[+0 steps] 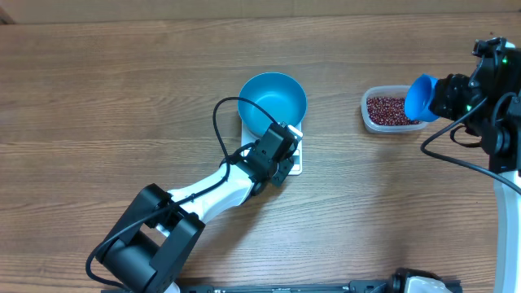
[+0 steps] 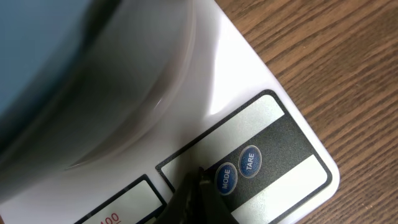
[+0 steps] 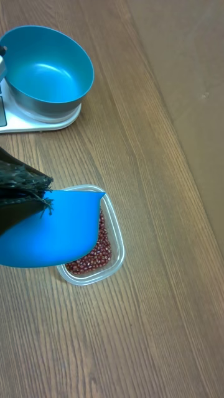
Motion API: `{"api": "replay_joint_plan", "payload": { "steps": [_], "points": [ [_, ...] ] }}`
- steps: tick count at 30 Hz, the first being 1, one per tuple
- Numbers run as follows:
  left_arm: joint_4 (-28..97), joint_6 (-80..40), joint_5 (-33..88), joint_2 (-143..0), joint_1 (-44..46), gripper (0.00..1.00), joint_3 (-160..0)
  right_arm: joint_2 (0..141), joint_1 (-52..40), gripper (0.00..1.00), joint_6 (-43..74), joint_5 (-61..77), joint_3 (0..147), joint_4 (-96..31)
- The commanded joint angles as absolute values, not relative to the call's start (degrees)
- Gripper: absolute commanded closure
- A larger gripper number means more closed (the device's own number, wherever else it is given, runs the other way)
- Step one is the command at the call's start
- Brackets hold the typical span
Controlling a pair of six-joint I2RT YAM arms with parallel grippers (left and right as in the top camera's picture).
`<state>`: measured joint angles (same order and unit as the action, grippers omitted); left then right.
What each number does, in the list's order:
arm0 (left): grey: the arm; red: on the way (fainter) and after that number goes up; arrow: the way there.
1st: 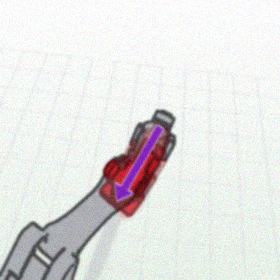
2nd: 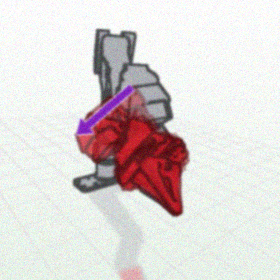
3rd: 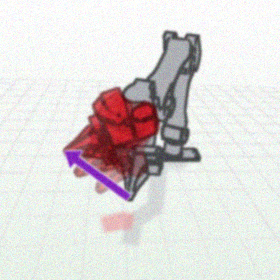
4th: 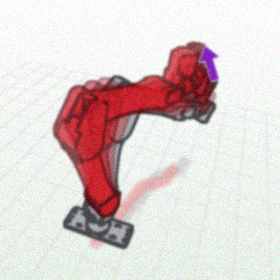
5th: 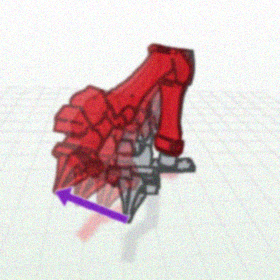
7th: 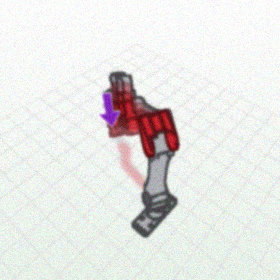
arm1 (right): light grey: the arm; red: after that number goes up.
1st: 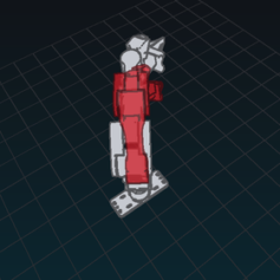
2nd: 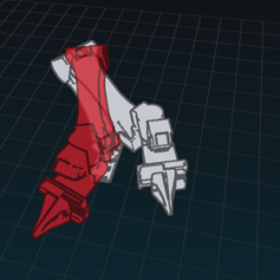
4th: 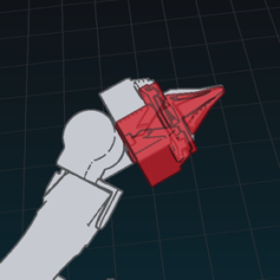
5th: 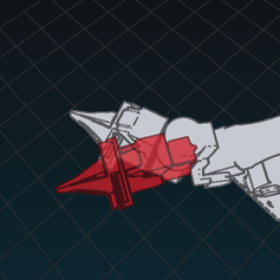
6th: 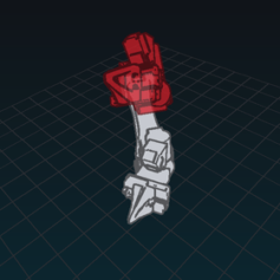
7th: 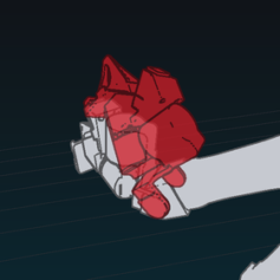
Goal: Scoop item into bowl and weigh 150g on scale
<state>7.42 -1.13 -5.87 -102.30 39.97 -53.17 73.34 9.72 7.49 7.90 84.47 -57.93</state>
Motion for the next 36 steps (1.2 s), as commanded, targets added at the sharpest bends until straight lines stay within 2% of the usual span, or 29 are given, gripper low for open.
{"api": "replay_joint_plan", "payload": {
  "steps": [1, 16, 20, 36],
  "points": [
    [7.3, -1.3, -6.4, -103.8, 39.1, 0.96, -52.6, 72.8, 9.9, 0.96, 7.4, 7.3, 85.9, -57.6],
    [7.4, -1.0, -5.9, -103.8, 38.9, 0.96, -52.6, 72.8, 9.9, 0.96, 7.4, 7.3, 85.9, -57.6],
    [7.5, 4.8, -4.9, -103.8, 38.9, 0.96, -52.6, 72.8, 9.9, 0.96, 7.4, 7.3, 85.9, -57.1],
    [6.3, 4.2, -4.4, -103.8, 38.7, 0.96, -52.6, 72.8, 9.9, 0.96, 7.4, 7.3, 85.9, -56.7]
  ]
}}
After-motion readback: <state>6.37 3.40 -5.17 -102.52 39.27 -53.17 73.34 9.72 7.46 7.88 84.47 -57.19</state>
